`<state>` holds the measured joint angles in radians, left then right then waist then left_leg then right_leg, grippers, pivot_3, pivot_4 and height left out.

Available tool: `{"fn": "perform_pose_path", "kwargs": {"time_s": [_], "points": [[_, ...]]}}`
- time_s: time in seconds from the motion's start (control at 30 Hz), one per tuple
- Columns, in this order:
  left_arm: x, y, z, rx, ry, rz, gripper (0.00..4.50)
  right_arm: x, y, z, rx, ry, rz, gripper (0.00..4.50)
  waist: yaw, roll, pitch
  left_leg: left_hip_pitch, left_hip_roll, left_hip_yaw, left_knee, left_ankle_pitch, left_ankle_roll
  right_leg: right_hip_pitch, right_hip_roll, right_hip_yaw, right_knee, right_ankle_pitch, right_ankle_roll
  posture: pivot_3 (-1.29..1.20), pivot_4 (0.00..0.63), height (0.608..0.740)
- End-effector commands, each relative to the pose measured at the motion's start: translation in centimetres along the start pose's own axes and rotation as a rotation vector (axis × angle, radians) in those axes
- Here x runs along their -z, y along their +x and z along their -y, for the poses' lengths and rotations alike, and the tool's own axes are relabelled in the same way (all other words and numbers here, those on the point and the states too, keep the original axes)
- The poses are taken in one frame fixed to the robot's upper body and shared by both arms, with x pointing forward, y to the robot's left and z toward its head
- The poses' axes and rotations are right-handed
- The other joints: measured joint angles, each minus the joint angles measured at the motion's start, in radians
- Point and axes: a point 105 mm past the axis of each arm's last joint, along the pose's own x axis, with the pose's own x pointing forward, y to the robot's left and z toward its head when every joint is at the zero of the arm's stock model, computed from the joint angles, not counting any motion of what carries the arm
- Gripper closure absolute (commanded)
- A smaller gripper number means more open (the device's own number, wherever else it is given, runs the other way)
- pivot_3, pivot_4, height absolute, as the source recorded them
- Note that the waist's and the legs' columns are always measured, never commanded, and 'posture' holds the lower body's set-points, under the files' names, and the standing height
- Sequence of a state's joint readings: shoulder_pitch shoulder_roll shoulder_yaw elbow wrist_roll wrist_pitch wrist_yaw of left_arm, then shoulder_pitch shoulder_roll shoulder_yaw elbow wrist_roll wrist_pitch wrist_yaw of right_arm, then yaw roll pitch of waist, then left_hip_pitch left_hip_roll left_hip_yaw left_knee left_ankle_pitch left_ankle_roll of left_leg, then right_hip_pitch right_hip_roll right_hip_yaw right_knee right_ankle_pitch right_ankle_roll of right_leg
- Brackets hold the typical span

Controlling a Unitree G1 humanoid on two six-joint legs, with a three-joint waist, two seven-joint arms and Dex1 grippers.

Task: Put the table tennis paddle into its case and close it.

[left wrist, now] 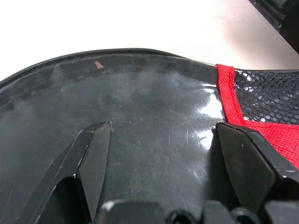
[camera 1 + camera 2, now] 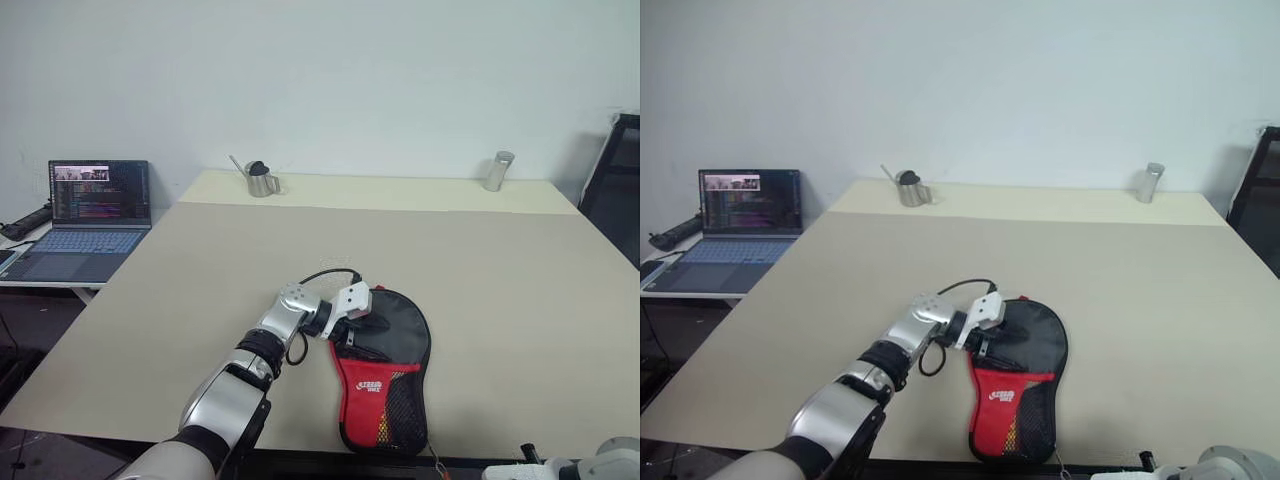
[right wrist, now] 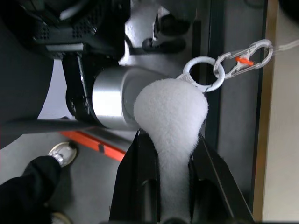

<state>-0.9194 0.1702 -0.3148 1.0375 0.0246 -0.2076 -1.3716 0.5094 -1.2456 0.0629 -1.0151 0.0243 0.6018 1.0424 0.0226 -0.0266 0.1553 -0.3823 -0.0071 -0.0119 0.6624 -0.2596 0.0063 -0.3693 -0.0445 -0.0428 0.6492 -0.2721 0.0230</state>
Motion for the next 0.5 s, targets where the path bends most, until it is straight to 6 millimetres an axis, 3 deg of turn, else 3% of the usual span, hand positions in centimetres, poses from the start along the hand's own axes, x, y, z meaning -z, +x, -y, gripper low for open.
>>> {"fn": "perform_pose_path", "kwargs": {"time_s": [0.03, 0.27, 0.5], "points": [[3.4, 0.6, 1.7, 0.058, -0.080, -0.115, 0.60, -1.1, 0.1, -0.4, -0.023, -0.045, 0.040, 4.26, 0.000, 0.000, -0.001, 0.000, 0.000, 0.000, 0.000, 0.000, 0.000, 0.000, 0.000, 0.000, -0.001, 0.000, 0.000, 0.00, 0.150, 0.740], [3.4, 0.6, 1.7, 0.055, -0.072, -0.115, 0.60, -1.3, -0.1, -0.2, -0.035, -0.050, 0.044, 4.26, 0.000, -0.001, -0.002, -0.001, 0.000, -0.001, 0.000, 0.000, -0.001, 0.001, 0.000, -0.001, -0.002, 0.000, 0.000, 0.00, 0.150, 0.740], [2.9, 0.9, 1.4, 0.043, -0.075, -0.097, 0.60, -2.8, -1.6, 1.4, 0.000, 0.022, 0.157, 2.06, 0.000, -0.002, -0.002, -0.001, 0.000, -0.001, 0.000, 0.000, -0.001, 0.001, 0.000, -0.001, -0.002, 0.000, 0.000, 0.00, 0.150, 0.740]]}}
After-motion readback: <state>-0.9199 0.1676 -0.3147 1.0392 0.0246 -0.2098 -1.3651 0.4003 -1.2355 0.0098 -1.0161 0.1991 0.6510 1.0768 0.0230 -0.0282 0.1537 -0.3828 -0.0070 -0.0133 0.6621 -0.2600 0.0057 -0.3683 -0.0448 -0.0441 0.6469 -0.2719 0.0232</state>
